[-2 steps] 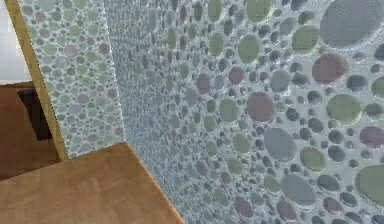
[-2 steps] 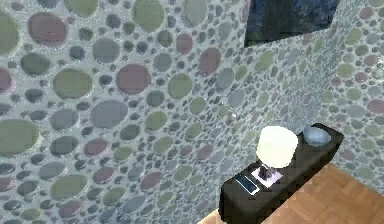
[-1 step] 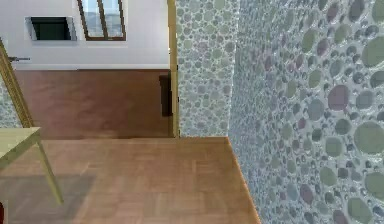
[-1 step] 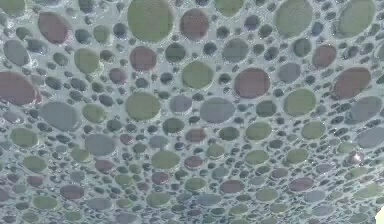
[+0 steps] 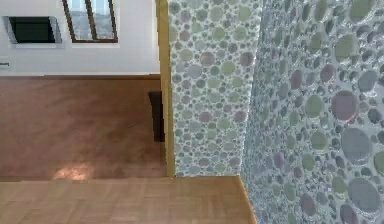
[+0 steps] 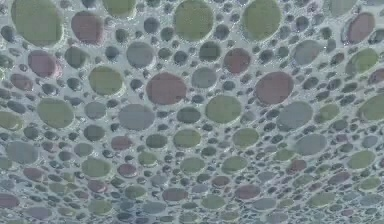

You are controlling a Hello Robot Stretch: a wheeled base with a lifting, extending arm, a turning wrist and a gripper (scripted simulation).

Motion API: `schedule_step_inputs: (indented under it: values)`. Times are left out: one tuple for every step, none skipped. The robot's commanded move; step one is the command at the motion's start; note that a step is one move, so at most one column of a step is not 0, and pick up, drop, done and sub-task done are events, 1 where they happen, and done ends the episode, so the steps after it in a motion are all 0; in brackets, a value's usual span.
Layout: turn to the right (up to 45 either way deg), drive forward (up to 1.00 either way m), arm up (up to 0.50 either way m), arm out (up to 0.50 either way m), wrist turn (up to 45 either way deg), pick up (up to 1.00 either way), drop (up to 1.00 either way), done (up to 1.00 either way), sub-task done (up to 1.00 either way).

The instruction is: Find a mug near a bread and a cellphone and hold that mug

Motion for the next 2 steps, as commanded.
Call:
schedule_step_inputs:
  values:
    - [-33.0,0.00,0.00,0.00,0.0,0.00,0.00,0.00,0.00]
    - [0.0,1.00,0.00,0.00,0.0,0.00,0.00,0.00,0.00]
